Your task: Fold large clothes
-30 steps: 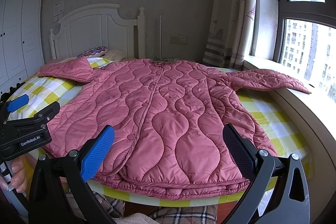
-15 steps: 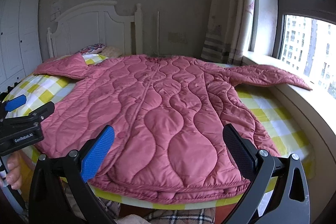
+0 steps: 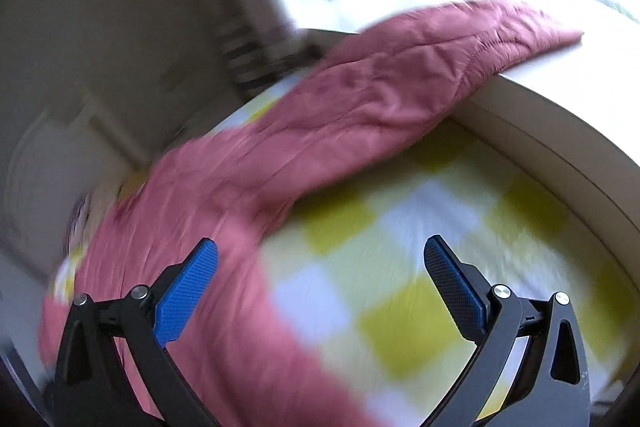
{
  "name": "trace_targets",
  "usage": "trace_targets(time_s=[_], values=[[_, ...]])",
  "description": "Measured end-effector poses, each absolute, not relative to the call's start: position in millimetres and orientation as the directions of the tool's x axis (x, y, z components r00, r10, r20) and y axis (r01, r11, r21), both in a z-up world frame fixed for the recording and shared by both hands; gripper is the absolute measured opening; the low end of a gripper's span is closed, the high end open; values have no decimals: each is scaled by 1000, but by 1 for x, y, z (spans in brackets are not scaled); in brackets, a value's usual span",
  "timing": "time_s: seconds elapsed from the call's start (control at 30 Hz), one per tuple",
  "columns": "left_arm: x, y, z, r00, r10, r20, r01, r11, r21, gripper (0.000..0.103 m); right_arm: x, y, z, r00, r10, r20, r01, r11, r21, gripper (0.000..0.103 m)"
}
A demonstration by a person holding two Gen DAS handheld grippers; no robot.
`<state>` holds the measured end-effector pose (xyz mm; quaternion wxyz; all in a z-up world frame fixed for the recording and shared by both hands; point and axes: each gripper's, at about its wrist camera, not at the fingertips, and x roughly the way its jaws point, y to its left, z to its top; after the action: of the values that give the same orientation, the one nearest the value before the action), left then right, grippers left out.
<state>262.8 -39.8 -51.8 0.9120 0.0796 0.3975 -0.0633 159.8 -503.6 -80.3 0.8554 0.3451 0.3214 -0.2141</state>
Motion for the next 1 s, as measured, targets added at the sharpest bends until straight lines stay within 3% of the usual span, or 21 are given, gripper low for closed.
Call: trace_targets(time_s=[0.13,0.23,0.3,0.4,0.47,0.6,0.67,0.73,0.83,0.9,0.93,0.97,1.0], values=[[272,-39,-79,635,-94,-767,212,976,56,101,182,-545,-102,686,-128,-717,649,554,521,97],[273,-35,-89,607,-114,-786,221,975,29,101,177,-563,-115,708,-149,-690,670,451,590,72],[276,-34,-91,595,-119,-795,221,975,19,101,168,-568,-111,736,-203,-646,662,420,621,42],[277,-34,-91,593,-118,-797,221,975,20,101,162,-548,-73,733,-386,-560,674,519,525,25],[277,-33,-91,591,-119,-798,221,975,18,101,174,-513,-40,742,-464,-483,653,661,369,25],[278,-32,-91,593,-122,-796,221,975,16,101,213,-367,-7,813,-488,-318,423,870,-252,26],[279,-31,-91,593,-124,-796,221,975,12,101,223,-296,-29,845,-443,-300,239,814,-529,26],[279,-32,-91,592,-127,-796,221,975,10,101,226,-229,-81,832,-412,-371,-2,667,-745,33],[277,-32,-91,591,-131,-796,222,975,5,101,222,-203,-135,746,-415,-521,-184,624,-759,43],[277,-32,-91,591,-131,-796,223,975,5,101,211,-213,-139,729,-400,-556,-146,702,-697,46],[277,-32,-91,591,-131,-796,223,975,5,101,204,-222,-134,720,-382,-580,-114,759,-641,54],[277,-32,-91,591,-130,-796,222,975,6,101,197,-234,-127,714,-359,-601,-82,810,-581,75],[277,-32,-91,591,-130,-796,222,975,6,101,184,-251,-117,716,-313,-624,-54,867,-496,89]])
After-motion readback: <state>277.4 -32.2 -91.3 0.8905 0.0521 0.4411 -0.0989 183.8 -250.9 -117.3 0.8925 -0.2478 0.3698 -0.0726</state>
